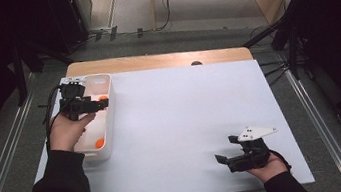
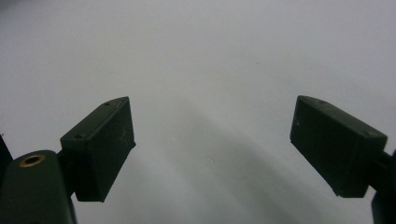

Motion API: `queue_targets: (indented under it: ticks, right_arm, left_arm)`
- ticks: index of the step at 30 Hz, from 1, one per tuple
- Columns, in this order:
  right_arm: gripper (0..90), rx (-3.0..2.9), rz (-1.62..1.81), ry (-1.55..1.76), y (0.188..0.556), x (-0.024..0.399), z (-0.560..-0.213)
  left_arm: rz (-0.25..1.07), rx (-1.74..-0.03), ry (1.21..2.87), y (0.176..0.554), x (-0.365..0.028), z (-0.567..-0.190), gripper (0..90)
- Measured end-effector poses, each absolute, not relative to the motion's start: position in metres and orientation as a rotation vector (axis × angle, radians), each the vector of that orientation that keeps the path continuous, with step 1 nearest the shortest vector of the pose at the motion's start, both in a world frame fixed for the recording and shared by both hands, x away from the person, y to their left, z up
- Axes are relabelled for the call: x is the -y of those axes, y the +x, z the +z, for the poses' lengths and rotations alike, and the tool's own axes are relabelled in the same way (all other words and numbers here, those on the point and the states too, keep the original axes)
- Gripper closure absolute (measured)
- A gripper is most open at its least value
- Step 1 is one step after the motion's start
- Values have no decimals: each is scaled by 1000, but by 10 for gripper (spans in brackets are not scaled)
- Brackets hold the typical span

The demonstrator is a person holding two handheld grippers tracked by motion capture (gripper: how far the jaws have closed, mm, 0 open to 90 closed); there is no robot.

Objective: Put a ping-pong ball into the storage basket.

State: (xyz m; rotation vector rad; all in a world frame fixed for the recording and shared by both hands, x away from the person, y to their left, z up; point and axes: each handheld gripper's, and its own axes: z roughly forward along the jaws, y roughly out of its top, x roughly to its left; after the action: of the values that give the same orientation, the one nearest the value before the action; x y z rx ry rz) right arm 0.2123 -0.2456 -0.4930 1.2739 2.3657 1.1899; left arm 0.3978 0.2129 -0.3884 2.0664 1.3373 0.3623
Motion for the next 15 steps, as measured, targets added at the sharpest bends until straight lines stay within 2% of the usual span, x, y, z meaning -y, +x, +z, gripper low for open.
queue_targets:
  ticks: [15]
  right_arm:
    - [124,-2365,1191,1274,212,246,-493]
  left_arm:
    - [302,-1225,2086,390,-198,-379,279]
